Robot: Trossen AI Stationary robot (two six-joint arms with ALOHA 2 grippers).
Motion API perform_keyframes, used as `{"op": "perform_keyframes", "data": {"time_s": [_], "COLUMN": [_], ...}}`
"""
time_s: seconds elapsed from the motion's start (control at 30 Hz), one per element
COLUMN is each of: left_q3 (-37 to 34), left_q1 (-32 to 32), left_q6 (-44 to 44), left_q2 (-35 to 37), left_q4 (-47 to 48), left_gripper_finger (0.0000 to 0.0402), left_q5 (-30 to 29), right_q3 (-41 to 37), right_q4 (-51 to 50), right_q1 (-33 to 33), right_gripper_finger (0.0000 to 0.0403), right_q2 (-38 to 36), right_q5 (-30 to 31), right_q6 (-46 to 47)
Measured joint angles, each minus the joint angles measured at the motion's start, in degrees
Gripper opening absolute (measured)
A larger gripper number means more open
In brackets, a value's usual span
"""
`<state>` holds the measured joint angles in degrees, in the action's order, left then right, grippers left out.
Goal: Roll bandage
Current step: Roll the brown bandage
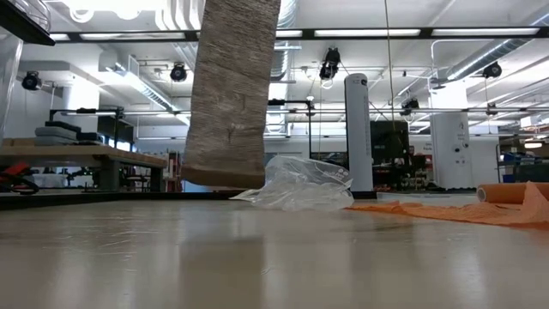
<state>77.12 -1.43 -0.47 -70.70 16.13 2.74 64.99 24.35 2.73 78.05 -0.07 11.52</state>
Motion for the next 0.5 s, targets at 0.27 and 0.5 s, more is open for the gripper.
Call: {"op": "perform_keyframes", "data": {"time_s": [0.27,0.5], "left_q3": [0.0,-0.7], "left_q1": [0.0,0.0], "left_q6": [0.8,8.1], "left_q2": [-0.4,-0.4], "left_q4": [-2.3,-2.6], "left_gripper_finger": [0.0081,0.0086], "left_q5": [0.0,-0.1], "right_q3": [0.0,0.4], "right_q4": [-0.5,-1.6], "right_q1": [0.0,-0.7], "right_gripper_finger": [0.0277,0.0275], "right_q2": [-0.1,-0.1], "right_q5": [-0.4,-1.6], "right_q6": [0.6,10.2]}}
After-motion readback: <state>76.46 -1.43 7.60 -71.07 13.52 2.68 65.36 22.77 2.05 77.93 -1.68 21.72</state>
